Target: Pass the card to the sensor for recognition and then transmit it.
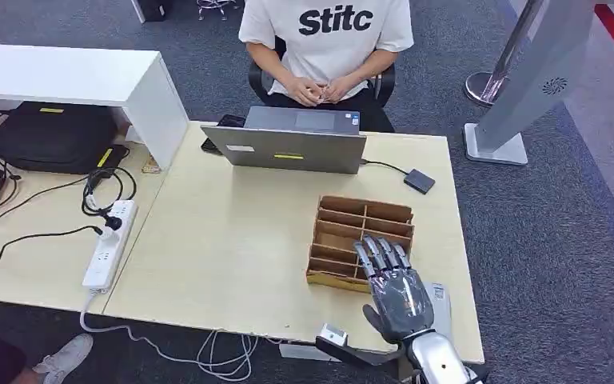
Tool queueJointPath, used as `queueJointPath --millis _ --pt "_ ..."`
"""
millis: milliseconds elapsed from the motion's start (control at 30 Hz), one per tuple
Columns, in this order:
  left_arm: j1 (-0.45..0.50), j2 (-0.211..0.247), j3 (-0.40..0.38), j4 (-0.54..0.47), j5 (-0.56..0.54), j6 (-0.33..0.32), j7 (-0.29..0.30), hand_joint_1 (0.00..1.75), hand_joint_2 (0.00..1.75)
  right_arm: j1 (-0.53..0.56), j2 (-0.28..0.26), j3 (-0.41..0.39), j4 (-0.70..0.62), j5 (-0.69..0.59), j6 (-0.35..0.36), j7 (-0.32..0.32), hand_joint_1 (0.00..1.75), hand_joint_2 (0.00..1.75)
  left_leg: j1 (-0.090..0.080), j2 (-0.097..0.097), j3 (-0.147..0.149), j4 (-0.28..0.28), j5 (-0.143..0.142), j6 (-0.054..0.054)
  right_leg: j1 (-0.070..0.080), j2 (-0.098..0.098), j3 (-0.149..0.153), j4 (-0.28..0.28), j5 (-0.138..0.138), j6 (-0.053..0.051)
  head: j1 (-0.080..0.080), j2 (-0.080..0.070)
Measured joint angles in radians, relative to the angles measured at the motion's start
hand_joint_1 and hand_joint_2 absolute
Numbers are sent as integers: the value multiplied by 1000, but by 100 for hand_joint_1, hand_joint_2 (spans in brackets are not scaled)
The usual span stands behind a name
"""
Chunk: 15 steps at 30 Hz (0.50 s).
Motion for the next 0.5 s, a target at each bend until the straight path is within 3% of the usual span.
queueJointPath --millis 167,367,500 --pt "4 -1 36 0 19 11 13 0 175 -8 -11 55 13 8 -29 103 0 175 0 0 0 0 0 0 0 0 0 0 0 0 0 0" --pt "6 -4 95 0 70 34 39 0 175 -59 -72 172 21 9 -53 333 0 175 0 1 0 0 0 0 0 1 0 0 0 0 0 0" --pt "8 -6 135 0 93 47 48 0 175 -71 -98 228 25 9 -50 353 0 175 0 1 0 0 0 0 0 1 0 0 0 0 0 0"
